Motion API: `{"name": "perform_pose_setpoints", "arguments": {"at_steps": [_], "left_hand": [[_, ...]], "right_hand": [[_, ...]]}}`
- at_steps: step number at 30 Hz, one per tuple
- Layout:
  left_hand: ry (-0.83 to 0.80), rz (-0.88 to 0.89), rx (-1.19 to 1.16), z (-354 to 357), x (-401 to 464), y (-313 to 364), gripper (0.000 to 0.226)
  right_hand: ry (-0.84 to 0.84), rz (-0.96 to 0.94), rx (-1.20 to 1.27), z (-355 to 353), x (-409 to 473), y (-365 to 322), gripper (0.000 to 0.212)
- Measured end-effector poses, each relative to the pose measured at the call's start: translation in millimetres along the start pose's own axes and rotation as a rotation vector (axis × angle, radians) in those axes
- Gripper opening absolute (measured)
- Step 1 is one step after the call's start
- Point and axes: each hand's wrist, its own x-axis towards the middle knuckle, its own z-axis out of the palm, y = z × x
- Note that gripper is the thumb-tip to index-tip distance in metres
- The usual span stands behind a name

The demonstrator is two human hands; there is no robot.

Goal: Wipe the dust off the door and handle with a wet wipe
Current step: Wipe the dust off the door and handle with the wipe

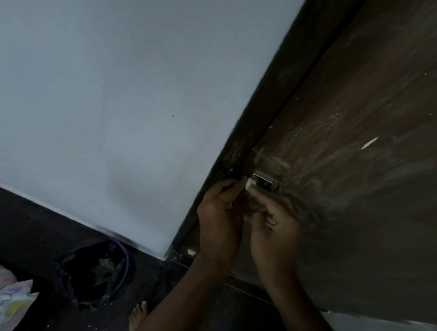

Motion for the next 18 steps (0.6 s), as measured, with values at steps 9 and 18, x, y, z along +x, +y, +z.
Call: {"name": "perform_pose_setpoints", "arguments": {"at_steps": [9, 18], "left_hand": [[0.227, -0.141, -0.076, 21.5, -9.4, -26.1, 0.018], [0.252, -0.077, -0.129, 20.6, 5.6, -25.2, 0.022]], "right_hand": [[0.058, -0.051, 0.106, 0.9, -12.6, 11.8, 0.033], [0.104, -0.070, 0.066, -0.5, -14.9, 27.9, 0.029]]}}
